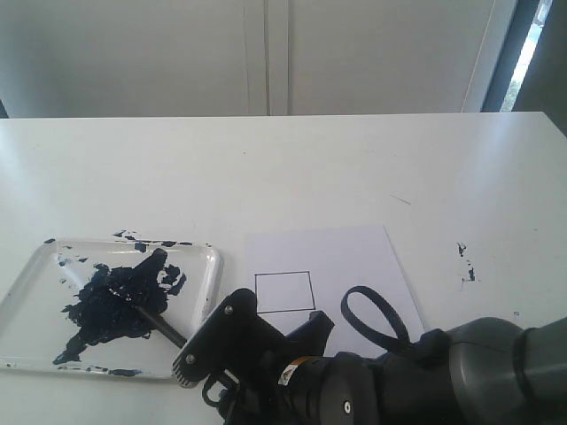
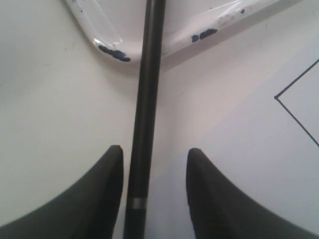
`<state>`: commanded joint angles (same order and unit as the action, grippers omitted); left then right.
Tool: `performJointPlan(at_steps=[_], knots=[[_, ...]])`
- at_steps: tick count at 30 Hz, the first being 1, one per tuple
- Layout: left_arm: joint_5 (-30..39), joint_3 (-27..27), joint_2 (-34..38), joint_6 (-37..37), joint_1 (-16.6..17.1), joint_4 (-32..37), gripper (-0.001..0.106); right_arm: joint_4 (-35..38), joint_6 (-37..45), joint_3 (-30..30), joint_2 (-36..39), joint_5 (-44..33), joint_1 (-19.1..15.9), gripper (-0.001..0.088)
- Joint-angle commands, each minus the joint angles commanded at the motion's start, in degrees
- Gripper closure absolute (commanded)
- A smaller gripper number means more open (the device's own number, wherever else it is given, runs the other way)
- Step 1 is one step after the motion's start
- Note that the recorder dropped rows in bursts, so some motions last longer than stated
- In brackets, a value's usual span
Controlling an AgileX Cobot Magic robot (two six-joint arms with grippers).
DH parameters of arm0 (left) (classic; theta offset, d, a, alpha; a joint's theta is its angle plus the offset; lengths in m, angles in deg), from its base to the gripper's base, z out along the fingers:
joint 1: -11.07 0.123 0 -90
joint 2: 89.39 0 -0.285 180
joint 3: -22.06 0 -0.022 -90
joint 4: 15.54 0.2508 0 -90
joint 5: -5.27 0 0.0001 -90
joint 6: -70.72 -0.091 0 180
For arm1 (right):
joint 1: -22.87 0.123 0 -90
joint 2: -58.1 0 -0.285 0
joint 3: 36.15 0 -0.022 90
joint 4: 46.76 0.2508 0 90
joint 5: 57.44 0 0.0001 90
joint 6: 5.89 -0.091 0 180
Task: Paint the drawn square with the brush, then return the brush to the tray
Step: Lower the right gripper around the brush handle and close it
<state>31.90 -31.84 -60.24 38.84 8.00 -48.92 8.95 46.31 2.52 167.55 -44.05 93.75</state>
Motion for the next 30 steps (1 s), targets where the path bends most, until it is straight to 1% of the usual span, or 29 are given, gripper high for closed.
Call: performJointPlan(at_steps=[7, 10, 17, 18, 19, 21, 26, 27, 30], knots=[[0.0, 0.0, 0.0, 0.0, 0.0, 0.0, 0.105, 0.0, 0.0, 0.0, 2.46, 0.42, 0.0, 0.0476], [0.0, 0.0, 0.0, 0.0, 0.0, 0.0, 0.105, 0.0, -1.67, 0.0, 2.58, 0.32, 0.0, 0.0476], [0.0, 0.0, 0.0, 0.0, 0.0, 0.0, 0.105, 0.0, -1.66, -0.11, 2.58, 0.94, 0.0, 0.0479], [0.0, 0.0, 0.0, 0.0, 0.0, 0.0, 0.105, 0.0, -1.66, -0.11, 2.58, 0.94, 0.0, 0.0492], [0.0, 0.0, 0.0, 0.0, 0.0, 0.0, 0.105, 0.0, -1.66, -0.11, 2.58, 0.94, 0.0, 0.0513], [0.0, 0.0, 0.0, 0.0, 0.0, 0.0, 0.105, 0.0, -1.66, -0.11, 2.58, 0.83, 0.0, 0.0589], [0.0, 0.0, 0.0, 0.0, 0.0, 0.0, 0.105, 0.0, -1.66, -0.11, 2.58, 0.83, 0.0, 0.084], [0.0, 0.0, 0.0, 0.0, 0.0, 0.0, 0.105, 0.0, -1.66, -0.11, 2.58, 0.83, 0.0, 0.0868], [0.0, 0.0, 0.0, 0.0, 0.0, 0.0, 0.105, -0.13, -1.66, -0.11, 2.48, 0.7, 0.0, 0.0868]])
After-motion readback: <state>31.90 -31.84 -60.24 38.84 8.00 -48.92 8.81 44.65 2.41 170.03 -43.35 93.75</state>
